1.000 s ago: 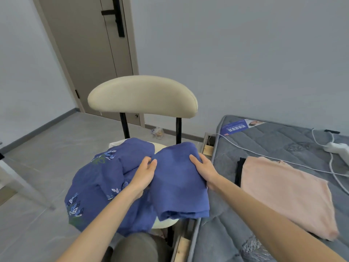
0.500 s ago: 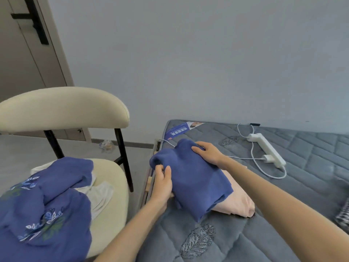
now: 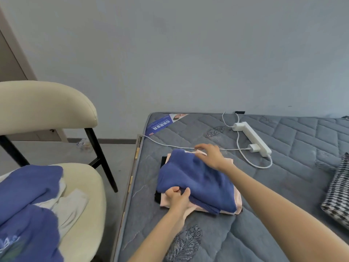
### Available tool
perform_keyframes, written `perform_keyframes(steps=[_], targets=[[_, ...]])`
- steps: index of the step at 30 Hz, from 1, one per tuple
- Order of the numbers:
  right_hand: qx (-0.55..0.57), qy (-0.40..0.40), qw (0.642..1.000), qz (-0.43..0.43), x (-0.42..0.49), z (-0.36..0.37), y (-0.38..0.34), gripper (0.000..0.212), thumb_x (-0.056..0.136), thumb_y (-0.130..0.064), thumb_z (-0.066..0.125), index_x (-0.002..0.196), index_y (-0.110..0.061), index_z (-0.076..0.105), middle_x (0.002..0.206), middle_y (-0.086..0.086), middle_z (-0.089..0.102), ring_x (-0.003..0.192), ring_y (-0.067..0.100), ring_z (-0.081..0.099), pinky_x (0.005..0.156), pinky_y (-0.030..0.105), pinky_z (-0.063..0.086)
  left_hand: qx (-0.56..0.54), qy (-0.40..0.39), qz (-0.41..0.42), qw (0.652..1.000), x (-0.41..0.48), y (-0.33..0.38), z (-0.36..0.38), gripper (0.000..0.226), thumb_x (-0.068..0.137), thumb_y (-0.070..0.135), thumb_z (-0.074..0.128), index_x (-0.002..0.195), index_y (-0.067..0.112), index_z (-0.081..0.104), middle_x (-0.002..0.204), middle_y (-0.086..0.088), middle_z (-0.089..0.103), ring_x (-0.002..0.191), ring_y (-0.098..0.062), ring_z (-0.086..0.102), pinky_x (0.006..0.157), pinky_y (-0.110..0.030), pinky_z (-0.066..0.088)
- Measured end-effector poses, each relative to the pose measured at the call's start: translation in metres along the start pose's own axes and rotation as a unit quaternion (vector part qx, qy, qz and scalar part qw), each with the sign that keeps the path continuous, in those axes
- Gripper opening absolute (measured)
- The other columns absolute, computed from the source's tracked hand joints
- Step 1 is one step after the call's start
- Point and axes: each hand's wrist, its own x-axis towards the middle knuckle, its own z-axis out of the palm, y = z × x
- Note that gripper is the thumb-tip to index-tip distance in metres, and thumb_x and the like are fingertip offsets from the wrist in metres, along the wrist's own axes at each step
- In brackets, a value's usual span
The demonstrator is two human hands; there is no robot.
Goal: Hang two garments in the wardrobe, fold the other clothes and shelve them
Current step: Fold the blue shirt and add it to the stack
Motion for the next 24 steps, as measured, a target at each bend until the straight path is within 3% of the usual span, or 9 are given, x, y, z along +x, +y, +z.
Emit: perform_keyframes(steps=[2, 7, 11, 14, 19, 22, 24], targets=[[-0.013, 0.020, 0.997, 0.078, -0.011, 0.012, 0.021, 0.037, 0.094, -0.032, 0.051, 0.131, -0.027, 0.052, 0.138, 0.006, 0.047, 0.131, 0.032, 0.034, 0.108, 0.040, 0.027, 0.007, 0.034, -0.010, 0.999, 0.004, 0.001, -0.012, 0.028, 0.096, 0.012, 0.052, 0.119, 0.013, 0.035, 0.125, -0.007, 0.052, 0.106, -0.026, 0.056, 0.089, -0.045, 0.044], [0.067, 0.128, 0.945, 0.292, -0.042, 0.037, 0.046, 0.055, 0.093, -0.037, 0.052, 0.141, -0.018, 0.032, 0.145, 0.013, 0.030, 0.130, 0.036, 0.027, 0.105, 0.048, 0.027, -0.055, 0.072, -0.028, 0.995, 0.007, 0.017, -0.022, 0.044, 0.091, 0.025, 0.060, 0.131, 0.014, 0.047, 0.119, -0.008, 0.061, 0.093, -0.021, 0.060, 0.077, -0.035, 0.046], [0.201, 0.182, 0.886, 0.375, -0.060, 0.046, 0.060, 0.063, 0.092, -0.039, 0.056, 0.137, 0.000, 0.034, 0.141, 0.024, 0.037, 0.129, 0.040, 0.035, 0.104, 0.045, 0.032, -0.099, 0.110, -0.009, 0.989, 0.016, 0.032, -0.031, 0.051, 0.087, 0.027, 0.067, 0.132, 0.009, 0.050, 0.127, -0.011, 0.060, 0.106, -0.025, 0.061, 0.057, -0.025, 0.050], [0.305, 0.143, 0.866, 0.369, -0.069, 0.048, 0.069, 0.063, 0.092, -0.042, 0.054, 0.131, 0.006, 0.042, 0.133, 0.024, 0.050, 0.120, 0.038, 0.049, 0.097, 0.040, 0.041, -0.120, 0.084, -0.015, 0.989, 0.022, 0.037, -0.031, 0.051, 0.086, 0.029, 0.067, 0.130, 0.007, 0.053, 0.128, -0.011, 0.060, 0.110, -0.025, 0.060, 0.067, -0.028, 0.050], [0.353, 0.086, 0.874, 0.324, -0.078, 0.046, 0.071, 0.058, 0.090, -0.047, 0.058, 0.129, -0.004, 0.051, 0.128, 0.012, 0.057, 0.108, 0.028, 0.054, 0.085, 0.031, 0.040, -0.148, 0.070, -0.002, 0.987, 0.026, 0.037, -0.029, 0.056, 0.083, 0.009, 0.070, 0.134, 0.002, 0.047, 0.132, -0.017, 0.056, 0.119, -0.031, 0.056, 0.087, -0.040, 0.049], [0.450, 0.095, 0.854, 0.243, -0.079, 0.048, 0.070, 0.064, 0.087, -0.035, 0.067, 0.141, -0.025, 0.035, 0.132, -0.002, 0.051, 0.116, 0.017, 0.049, 0.100, 0.033, 0.041, -0.109, 0.088, 0.035, 0.989, 0.027, 0.033, -0.025, 0.055, 0.081, -0.008, 0.066, 0.131, 0.004, 0.048, 0.132, -0.017, 0.056, 0.117, -0.034, 0.056, 0.081, -0.042, 0.050], [0.483, 0.098, 0.845, 0.208, -0.077, 0.049, 0.068, 0.066, 0.085, -0.030, 0.070, 0.138, -0.035, 0.032, 0.133, -0.009, 0.049, 0.121, 0.015, 0.048, 0.107, 0.038, 0.039, -0.088, 0.093, 0.063, 0.990, 0.027, 0.031, -0.023, 0.058, 0.080, -0.015, 0.064, 0.131, 0.006, 0.048, 0.131, -0.017, 0.056, 0.115, -0.037, 0.056, 0.078, -0.044, 0.050]])
